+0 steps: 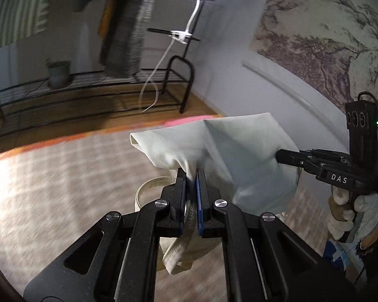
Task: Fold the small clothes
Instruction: 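Carry the bundle onto the pink clothes stack and open the left tool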
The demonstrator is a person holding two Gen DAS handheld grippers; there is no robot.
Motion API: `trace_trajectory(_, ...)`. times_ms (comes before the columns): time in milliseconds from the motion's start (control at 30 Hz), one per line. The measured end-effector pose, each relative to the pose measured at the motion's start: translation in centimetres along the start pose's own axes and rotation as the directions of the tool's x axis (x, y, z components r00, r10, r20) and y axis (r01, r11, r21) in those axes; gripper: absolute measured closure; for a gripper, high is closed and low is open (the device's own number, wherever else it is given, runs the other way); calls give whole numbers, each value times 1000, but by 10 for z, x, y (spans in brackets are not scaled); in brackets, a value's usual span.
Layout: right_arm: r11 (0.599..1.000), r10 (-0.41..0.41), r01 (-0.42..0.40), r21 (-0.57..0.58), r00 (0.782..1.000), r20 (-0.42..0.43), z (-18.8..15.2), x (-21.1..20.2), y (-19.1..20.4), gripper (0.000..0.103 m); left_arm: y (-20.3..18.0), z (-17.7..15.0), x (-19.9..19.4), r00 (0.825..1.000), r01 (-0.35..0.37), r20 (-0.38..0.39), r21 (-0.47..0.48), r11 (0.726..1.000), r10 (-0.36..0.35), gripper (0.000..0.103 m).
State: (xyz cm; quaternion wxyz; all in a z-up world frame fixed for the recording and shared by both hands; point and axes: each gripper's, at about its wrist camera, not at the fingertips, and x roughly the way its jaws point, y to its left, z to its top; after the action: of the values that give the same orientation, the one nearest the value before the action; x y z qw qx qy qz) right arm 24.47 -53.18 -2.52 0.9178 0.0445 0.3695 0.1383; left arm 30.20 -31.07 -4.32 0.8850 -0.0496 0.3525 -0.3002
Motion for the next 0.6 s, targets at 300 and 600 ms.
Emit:
trace_trajectory(300,992,-122,121,31,991,46,31,4,-81,98,-48,39,89,1000,5,12,24,1000,-5,98)
trace_trajectory(600,982,-180,179,53,984,8,41,48,-127,98,-49,34,146,999,-16,-45,10,1000,17,98)
